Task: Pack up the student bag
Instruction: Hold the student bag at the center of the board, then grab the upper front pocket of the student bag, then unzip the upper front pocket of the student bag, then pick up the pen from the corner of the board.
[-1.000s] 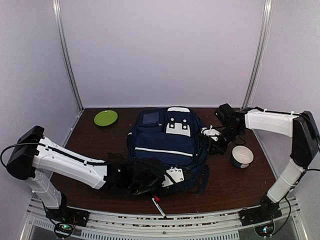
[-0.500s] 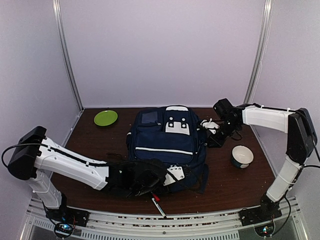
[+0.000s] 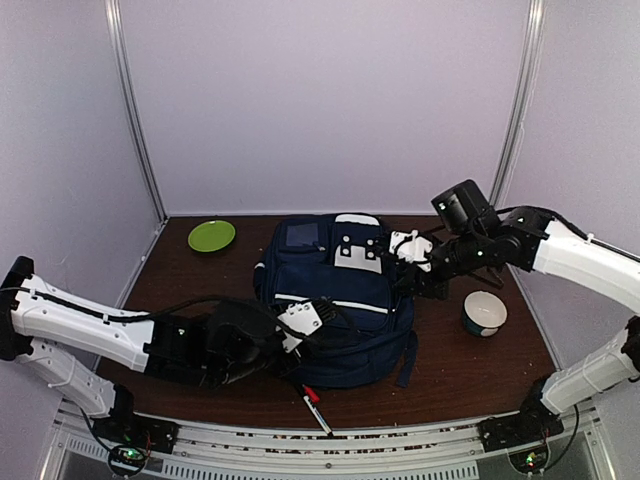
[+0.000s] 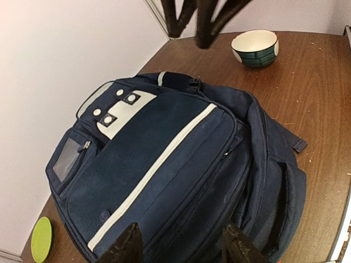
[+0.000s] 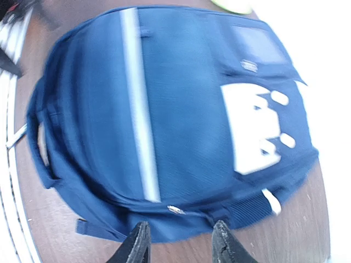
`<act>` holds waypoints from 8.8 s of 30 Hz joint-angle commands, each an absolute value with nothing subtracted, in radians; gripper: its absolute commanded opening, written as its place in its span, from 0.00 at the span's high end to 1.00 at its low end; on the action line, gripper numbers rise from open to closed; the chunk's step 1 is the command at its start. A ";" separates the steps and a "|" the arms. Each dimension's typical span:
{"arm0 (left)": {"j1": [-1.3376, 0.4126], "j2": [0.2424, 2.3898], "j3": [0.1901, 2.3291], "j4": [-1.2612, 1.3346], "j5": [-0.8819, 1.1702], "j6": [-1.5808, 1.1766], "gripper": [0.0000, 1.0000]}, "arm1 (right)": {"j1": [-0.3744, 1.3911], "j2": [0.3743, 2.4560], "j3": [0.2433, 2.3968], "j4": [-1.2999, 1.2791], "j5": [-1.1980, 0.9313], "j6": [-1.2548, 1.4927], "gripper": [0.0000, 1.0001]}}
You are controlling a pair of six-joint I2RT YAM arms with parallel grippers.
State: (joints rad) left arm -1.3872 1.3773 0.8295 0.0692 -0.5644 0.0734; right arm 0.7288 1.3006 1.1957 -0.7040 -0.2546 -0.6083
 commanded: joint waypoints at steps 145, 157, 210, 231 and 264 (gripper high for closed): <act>-1.302 1.627 1.160 -0.323 -0.578 -0.772 0.45 | 0.784 1.445 1.237 -0.409 -0.496 -0.270 1.00; -1.307 1.699 1.248 -0.628 -0.542 -0.859 0.50 | 0.769 1.441 1.247 -0.402 -0.468 -0.255 1.00; -1.179 1.285 0.919 -0.544 -0.607 -0.725 1.00 | 0.672 1.405 1.178 -0.380 -0.406 -0.249 1.00; -1.094 1.057 0.779 -0.496 -0.561 -0.676 0.26 | 0.800 1.186 1.167 -0.628 -0.439 -0.445 0.64; -1.049 0.818 0.602 -0.609 -0.666 -0.854 0.15 | 1.489 1.930 1.358 -0.683 0.006 -0.162 0.60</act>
